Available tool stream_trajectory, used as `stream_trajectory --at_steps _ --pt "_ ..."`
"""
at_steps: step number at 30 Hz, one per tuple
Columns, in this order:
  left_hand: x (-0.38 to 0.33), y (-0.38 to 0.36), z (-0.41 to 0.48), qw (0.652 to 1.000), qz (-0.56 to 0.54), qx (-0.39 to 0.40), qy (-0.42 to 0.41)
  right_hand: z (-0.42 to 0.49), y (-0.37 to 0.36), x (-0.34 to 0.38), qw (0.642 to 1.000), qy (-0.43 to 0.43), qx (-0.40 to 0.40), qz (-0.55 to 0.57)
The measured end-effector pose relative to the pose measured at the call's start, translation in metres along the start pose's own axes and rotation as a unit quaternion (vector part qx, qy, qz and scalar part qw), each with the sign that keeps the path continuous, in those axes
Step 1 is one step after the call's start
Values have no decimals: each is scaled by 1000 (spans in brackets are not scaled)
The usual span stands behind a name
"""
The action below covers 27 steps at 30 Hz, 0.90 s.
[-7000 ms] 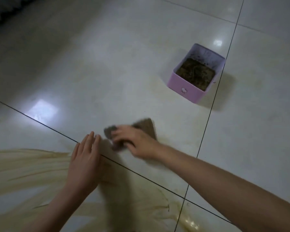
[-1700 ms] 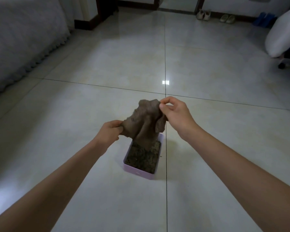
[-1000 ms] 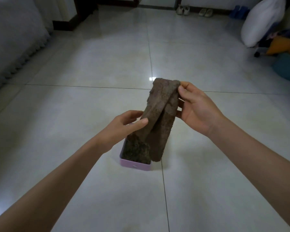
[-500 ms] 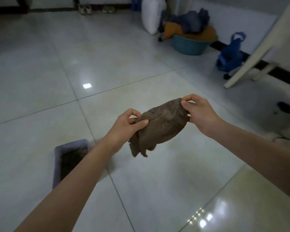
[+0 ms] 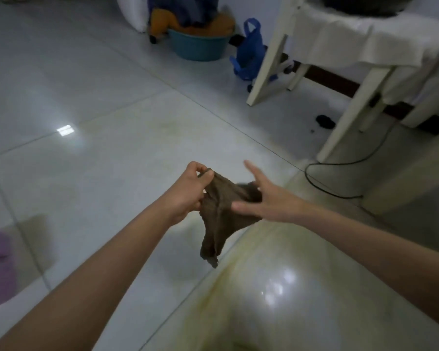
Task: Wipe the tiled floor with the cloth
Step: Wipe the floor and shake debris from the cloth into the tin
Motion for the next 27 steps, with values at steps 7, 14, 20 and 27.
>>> stream_trajectory --at_steps 7,14,20,27 --pt "2 -114 54 994 84 56 46 -59 48 -102 983 15 -110 -144" --pt "55 -136 99 972 179 41 143 -114 106 -188 958 -20 -277 70" --pt "129 -130 132 891 398 87 203 -89 55 -271 943 -231 -49 -235" --pt "181 -129 168 734 625 105 244 -21 15 -333 946 -179 -81 -256"
Point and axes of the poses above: each hand's wrist, its own z-axis towards the middle knuckle, its own y-axis out of the back of the hand, x = y × z, the point moved 6 cm from there along z, towards the middle knuckle, and after that the axes turned 11 degrees about x, right-handed, at the moved point
